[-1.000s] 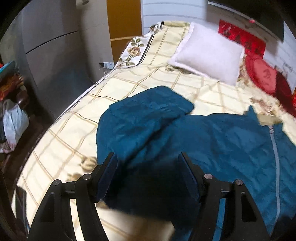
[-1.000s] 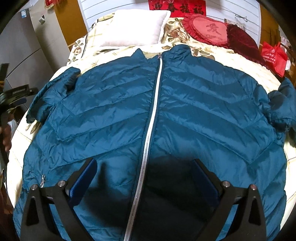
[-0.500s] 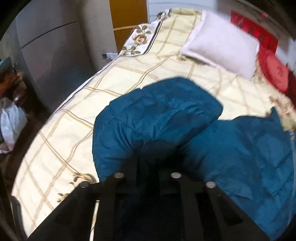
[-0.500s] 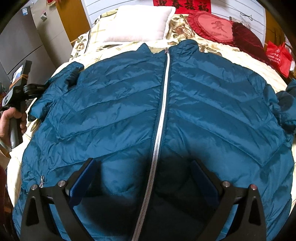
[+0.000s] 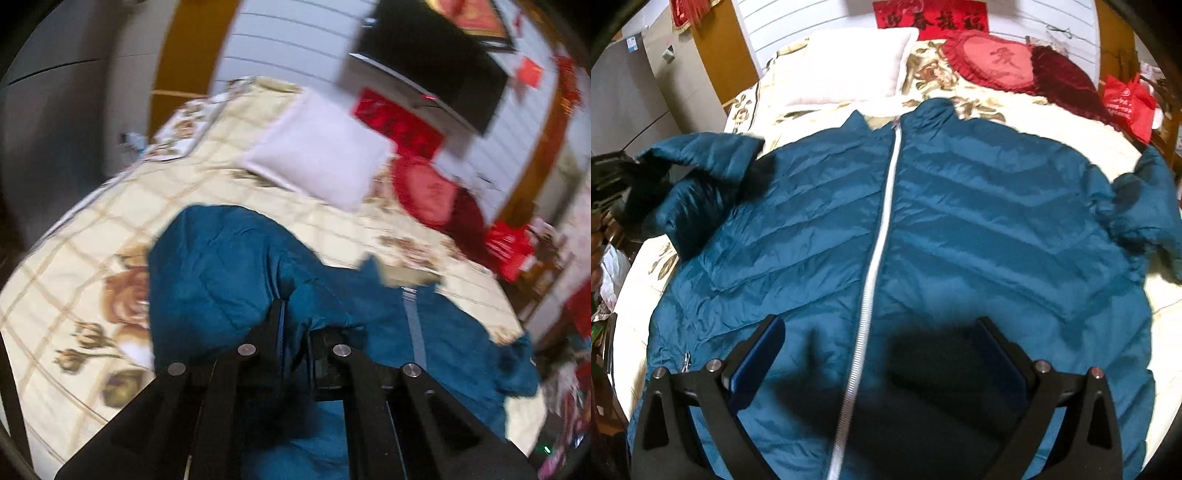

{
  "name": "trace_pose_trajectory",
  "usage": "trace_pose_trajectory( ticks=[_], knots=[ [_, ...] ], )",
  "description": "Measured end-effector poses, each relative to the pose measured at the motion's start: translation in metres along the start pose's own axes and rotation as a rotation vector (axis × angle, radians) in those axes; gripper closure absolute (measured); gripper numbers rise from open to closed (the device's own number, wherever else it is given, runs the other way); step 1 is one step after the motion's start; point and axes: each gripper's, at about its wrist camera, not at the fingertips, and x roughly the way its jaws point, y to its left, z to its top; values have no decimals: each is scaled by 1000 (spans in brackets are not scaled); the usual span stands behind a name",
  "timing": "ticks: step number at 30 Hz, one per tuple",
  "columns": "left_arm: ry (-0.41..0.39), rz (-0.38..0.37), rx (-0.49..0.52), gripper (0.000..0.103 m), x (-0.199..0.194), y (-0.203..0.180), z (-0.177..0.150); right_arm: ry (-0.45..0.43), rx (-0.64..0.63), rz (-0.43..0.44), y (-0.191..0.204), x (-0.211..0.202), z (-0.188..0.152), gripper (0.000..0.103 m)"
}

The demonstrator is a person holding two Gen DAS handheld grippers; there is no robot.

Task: Fold large clothes
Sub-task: 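Grasp the jacket's sleeve and shoulder with the left gripper and lift, then fold the held sleeve side across the jacket front with the left gripper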

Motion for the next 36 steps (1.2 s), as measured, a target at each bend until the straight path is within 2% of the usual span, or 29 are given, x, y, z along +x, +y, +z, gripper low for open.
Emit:
trace_pose_trajectory(
  ticks=[5, 10, 15, 19, 23, 26, 29, 33, 36],
  knots=[
    [48, -136, 53, 69, -4, -65, -33, -16, 36, -35, -26, -16, -3, 0],
    [106, -204, 92, 69, 8, -109, -56, -20, 51, -57, -44, -30, -9, 0],
    [99, -265, 98, 69, -6, -135, -56, -28, 60, -57, -55, -36, -11, 0],
    [90, -320, 79, 69, -14, -136, -48, -28, 80, -56, -61, -37, -12, 0],
    [109, -246, 131, 61, -2, -136, -61, -27, 90, -59, -65, -39, -13, 0],
    [208, -72, 193, 57, 32, -129, -90, -21, 101, -76, -70, -40, -15, 0],
    [281, 52, 229, 54, 54, -117, -115, -11, 130, -66, -77, -41, -16, 0],
    [375, 34, 183, 51, 58, -93, -130, -15, 146, -1, -74, -37, -12, 0],
    [380, 34, 154, 48, 44, -81, -135, -3, 172, 74, -67, -25, -5, 0]
  ],
)
